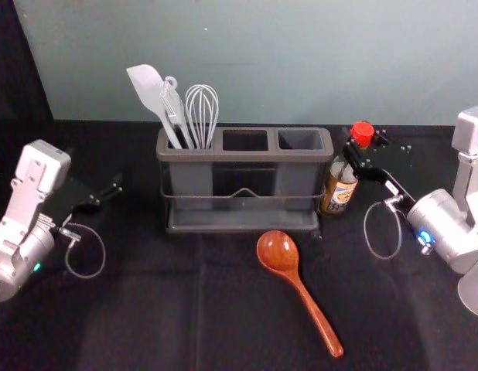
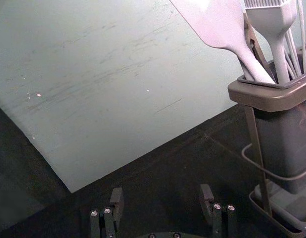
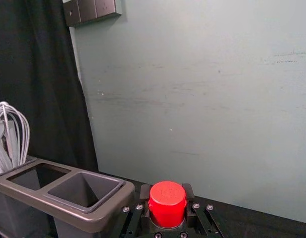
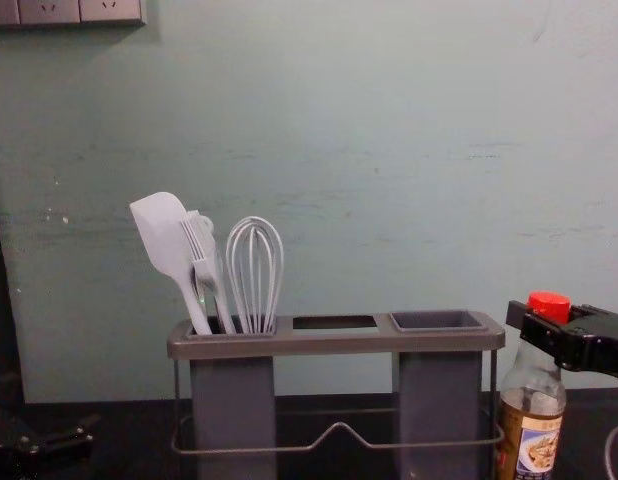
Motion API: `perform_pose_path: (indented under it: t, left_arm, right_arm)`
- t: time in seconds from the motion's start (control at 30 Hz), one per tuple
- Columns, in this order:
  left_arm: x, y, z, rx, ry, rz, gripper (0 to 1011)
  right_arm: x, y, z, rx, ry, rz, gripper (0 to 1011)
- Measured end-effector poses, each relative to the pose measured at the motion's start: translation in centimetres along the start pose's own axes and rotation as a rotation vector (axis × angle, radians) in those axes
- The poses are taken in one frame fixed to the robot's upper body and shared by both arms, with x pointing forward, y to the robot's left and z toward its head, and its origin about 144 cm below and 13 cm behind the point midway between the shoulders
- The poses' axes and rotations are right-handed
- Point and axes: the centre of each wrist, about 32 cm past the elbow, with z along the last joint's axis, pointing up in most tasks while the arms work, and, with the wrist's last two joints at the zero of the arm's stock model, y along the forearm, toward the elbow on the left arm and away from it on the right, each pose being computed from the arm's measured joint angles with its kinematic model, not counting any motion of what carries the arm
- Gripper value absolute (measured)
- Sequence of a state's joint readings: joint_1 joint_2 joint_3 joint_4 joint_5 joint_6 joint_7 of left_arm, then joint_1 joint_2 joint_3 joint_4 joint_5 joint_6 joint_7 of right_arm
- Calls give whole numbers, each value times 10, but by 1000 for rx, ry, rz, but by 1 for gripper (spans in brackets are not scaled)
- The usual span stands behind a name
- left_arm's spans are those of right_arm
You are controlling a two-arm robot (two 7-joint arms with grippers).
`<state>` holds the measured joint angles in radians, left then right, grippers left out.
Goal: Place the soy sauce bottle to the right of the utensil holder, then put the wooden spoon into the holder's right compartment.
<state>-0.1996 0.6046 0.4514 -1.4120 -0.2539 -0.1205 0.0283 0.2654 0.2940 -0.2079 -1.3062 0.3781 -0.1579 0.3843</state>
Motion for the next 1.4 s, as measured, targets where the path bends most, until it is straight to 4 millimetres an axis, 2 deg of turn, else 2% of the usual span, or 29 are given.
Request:
perform_pose_path:
  t: [0.17,0.5,0.6,0.7,0.87,1.13,1.4]
  left_arm:
    - [0,0,0,0,0,0,1005]
    - [0,0,0,0,0,0,1005]
    - [0,0,0,0,0,0,1005]
    - [0,0,0,0,0,0,1005]
    - [0,0,0,0,0,0,1005]
    - [0,0,0,0,0,0,1005]
    - [0,0,0,0,0,0,1005]
  right_arm:
    - [0,0,0,2,-1,0,395]
    - [0,-4,8,26,-16,7,731]
    - [0,-7,13,35,-22,8,788]
    - [-1,-9,18,44,-30,9,914]
    - [-2,-15,26,54,-41,6,1003]
    - [-14,-34,41,67,-84,24,1002]
    - [-29,-55,45,62,-117,67,1002]
